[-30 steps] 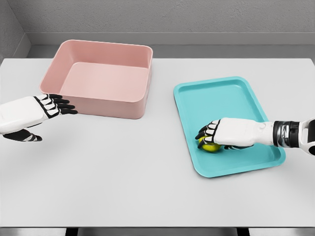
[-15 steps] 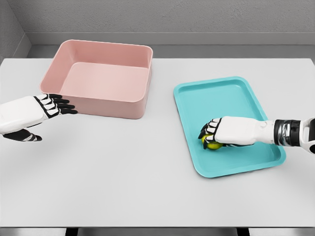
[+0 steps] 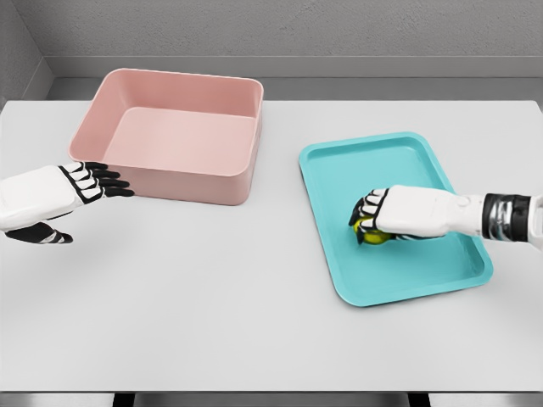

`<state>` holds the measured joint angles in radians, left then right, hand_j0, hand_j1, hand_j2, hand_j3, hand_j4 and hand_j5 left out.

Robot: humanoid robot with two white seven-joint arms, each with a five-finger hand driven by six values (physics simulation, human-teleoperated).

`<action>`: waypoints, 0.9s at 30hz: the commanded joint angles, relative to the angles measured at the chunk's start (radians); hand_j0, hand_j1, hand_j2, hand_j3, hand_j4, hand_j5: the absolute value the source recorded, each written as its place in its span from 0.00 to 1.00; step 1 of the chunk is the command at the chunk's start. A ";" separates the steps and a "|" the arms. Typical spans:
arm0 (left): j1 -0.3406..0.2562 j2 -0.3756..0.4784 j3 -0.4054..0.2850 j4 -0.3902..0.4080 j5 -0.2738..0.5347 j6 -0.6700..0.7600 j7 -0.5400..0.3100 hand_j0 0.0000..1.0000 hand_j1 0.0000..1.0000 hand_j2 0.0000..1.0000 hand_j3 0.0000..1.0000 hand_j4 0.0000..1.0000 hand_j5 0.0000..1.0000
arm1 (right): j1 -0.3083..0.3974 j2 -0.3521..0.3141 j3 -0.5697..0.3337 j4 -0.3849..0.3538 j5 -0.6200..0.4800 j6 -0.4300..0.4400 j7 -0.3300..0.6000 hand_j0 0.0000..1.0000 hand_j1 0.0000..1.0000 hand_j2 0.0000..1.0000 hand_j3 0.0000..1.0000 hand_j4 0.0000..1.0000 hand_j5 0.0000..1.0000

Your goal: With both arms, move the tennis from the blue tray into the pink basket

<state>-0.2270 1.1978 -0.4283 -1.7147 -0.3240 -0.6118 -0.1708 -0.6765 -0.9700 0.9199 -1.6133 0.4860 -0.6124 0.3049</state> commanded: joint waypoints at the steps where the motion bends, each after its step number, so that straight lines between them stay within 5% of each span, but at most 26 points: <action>1: 0.000 0.000 -0.001 0.000 0.006 0.001 0.000 1.00 1.00 1.00 1.00 1.00 1.00 | 0.000 -0.006 -0.018 -0.011 -0.014 0.001 0.005 0.46 0.46 0.46 0.46 0.46 0.46; 13: 0.000 -0.004 -0.001 -0.002 0.003 0.001 -0.001 1.00 1.00 1.00 1.00 1.00 1.00 | -0.017 0.014 -0.019 -0.117 -0.014 0.001 0.043 0.44 0.44 0.44 0.44 0.44 0.44; 27: 0.000 -0.004 -0.001 -0.002 0.003 0.001 -0.001 1.00 1.00 1.00 1.00 1.00 1.00 | -0.055 0.125 -0.018 -0.115 -0.014 0.001 0.069 0.42 0.42 0.42 0.42 0.42 0.42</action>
<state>-0.2270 1.1909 -0.4298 -1.7164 -0.3271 -0.6118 -0.1723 -0.7317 -0.8586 0.9027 -1.7286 0.4785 -0.6126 0.3721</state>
